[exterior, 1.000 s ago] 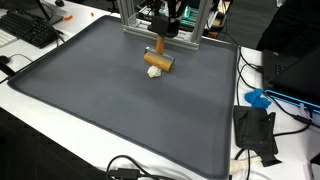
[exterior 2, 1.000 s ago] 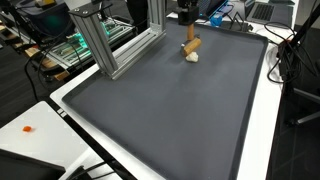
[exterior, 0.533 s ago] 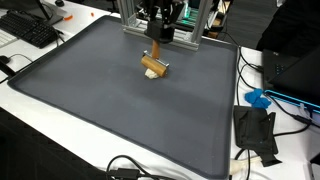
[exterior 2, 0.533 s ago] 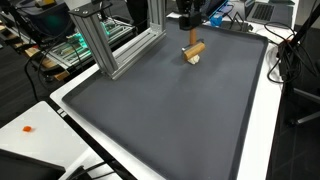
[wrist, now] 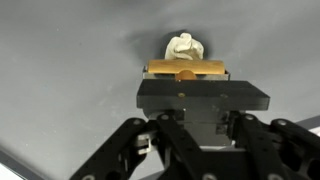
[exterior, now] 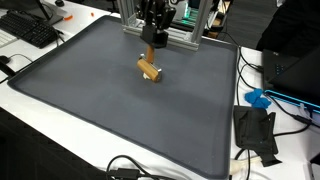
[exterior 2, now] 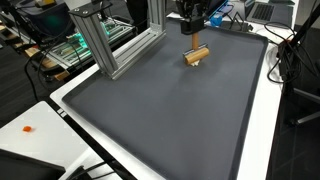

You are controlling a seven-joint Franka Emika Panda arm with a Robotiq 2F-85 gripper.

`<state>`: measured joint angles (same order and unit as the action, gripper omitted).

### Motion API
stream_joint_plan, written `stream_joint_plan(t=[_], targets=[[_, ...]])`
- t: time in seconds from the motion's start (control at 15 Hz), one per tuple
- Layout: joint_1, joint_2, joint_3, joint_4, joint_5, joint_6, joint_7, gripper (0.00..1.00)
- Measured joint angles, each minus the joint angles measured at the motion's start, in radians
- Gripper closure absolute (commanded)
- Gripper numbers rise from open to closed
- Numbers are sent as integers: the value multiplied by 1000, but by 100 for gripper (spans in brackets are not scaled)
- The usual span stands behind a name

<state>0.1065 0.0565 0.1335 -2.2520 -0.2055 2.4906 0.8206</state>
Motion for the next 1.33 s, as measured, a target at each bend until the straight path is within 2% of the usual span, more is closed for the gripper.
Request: stream_joint_plan(t=[0.27, 0.67, 1.33], targets=[[1, 6, -2, 7, 26, -9, -11, 78], [10, 6, -1, 30, 102, -79, -115, 78], [49, 11, 9, 35, 111, -175, -173, 78]])
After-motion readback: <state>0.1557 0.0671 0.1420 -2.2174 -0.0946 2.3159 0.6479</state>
